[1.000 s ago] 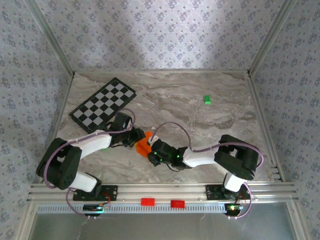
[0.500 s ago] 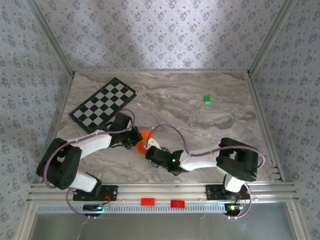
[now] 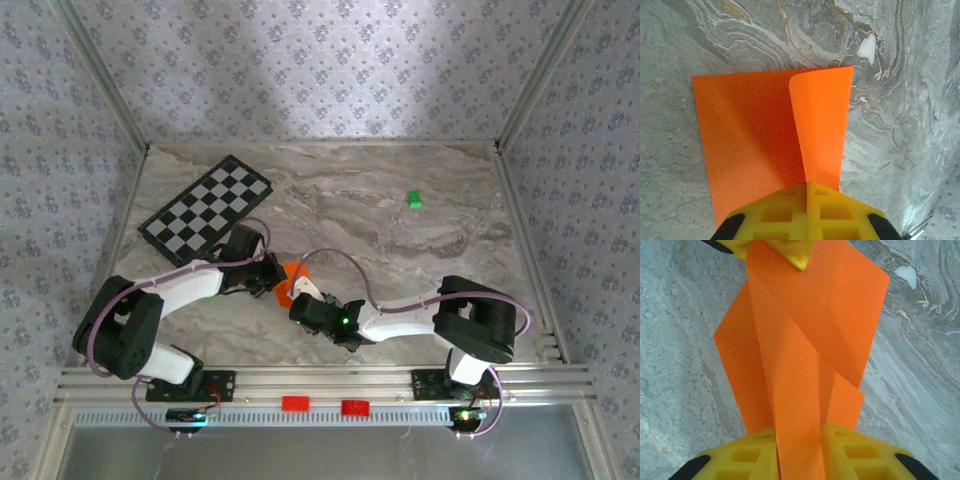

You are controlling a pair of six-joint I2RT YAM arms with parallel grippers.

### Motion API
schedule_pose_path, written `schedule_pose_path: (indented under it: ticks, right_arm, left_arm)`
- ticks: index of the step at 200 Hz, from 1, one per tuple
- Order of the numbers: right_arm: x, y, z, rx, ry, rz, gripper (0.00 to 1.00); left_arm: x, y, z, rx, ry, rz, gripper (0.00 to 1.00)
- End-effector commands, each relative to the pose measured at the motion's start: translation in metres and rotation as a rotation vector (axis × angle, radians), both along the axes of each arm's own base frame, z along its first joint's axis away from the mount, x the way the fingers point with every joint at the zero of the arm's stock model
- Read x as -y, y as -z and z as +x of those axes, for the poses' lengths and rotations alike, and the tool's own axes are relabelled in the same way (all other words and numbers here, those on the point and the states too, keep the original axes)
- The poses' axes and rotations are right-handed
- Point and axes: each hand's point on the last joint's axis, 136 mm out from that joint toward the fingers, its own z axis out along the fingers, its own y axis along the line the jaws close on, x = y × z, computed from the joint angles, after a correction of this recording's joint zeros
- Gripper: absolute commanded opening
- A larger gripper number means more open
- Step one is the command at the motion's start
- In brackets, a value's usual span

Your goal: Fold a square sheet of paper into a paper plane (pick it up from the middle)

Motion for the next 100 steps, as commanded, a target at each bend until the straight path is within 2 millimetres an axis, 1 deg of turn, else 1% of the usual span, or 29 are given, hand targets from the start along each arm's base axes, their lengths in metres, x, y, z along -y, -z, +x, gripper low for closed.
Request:
schedule_pose_path:
  ticks: [1, 40, 100]
  right_arm:
    - [-0.0019, -0.0036, 0.0039, 0.014, 0.009, -0.015, 0.27]
    - [0.0035, 0.0002, 0.0057, 0.012, 0.026, -0.036, 0.28]
    - [0.0056, 0.0025, 0.0061, 0.005, 0.033, -0.041, 0.26]
  left_arm:
    - [0.0046, -0.0056, 0.0013, -0.001, 0.004, -0.027, 0.04]
    - [0.0058, -0.0065, 0.0020, 0.002, 0.010, -0.029, 0.04]
    - [0.0058, -0.0066, 0.0016, 0.001, 0.012, -0.029, 0.04]
